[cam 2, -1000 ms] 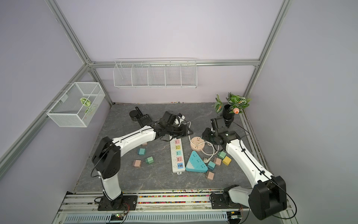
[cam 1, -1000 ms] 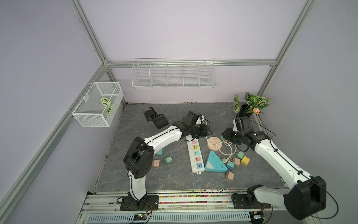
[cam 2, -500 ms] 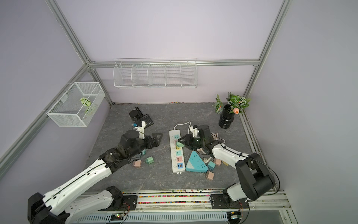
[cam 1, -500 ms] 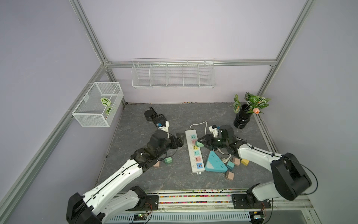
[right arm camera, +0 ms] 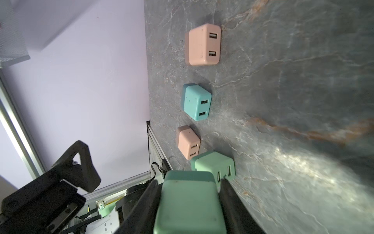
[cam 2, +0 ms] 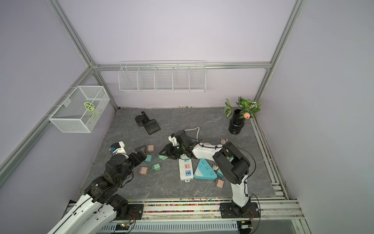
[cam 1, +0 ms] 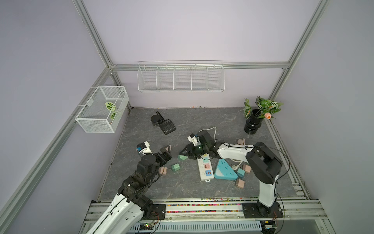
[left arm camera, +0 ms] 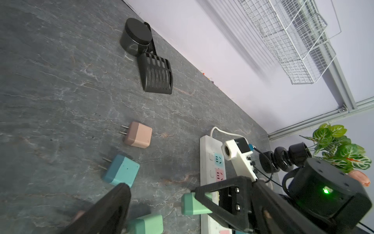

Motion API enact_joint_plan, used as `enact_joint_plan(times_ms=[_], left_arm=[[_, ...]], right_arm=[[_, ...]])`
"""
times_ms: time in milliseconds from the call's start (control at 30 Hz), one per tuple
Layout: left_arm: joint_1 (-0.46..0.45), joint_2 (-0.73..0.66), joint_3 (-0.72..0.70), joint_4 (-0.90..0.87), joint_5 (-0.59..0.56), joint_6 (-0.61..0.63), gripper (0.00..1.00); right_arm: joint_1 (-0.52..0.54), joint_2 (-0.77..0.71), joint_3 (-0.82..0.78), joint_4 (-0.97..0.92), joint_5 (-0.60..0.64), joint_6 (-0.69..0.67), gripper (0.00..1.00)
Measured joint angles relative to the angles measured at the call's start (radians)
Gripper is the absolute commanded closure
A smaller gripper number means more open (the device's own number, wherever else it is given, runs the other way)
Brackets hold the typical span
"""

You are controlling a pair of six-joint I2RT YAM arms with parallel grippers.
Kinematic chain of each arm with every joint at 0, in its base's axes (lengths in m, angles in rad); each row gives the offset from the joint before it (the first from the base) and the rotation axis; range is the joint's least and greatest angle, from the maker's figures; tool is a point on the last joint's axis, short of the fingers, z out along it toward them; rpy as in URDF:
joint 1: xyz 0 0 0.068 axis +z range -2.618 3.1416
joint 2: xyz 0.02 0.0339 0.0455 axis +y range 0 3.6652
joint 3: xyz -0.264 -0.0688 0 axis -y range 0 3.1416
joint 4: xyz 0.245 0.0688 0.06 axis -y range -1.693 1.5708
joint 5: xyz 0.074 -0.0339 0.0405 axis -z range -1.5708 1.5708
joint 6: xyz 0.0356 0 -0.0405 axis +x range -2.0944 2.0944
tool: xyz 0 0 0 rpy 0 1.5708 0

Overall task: Pull the plug off the socket
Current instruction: Place the plug at the center of the board.

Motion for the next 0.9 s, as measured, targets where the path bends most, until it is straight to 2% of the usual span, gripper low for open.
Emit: enact_joint_plan(times_ms=[533,900], left_arm=[[0.000,-0.018,0.000,-0.056,-0.017,-0.008,0.01],[0.000,0.002,0.001,-0.056,-0.018,0.011,0.01]], right_arm=[[0.018,0.229,0.277,-0.159,0.013,0.005,0.62],[0.057,0.290,0.401,-0.346,0.040,-0.049,0.38]])
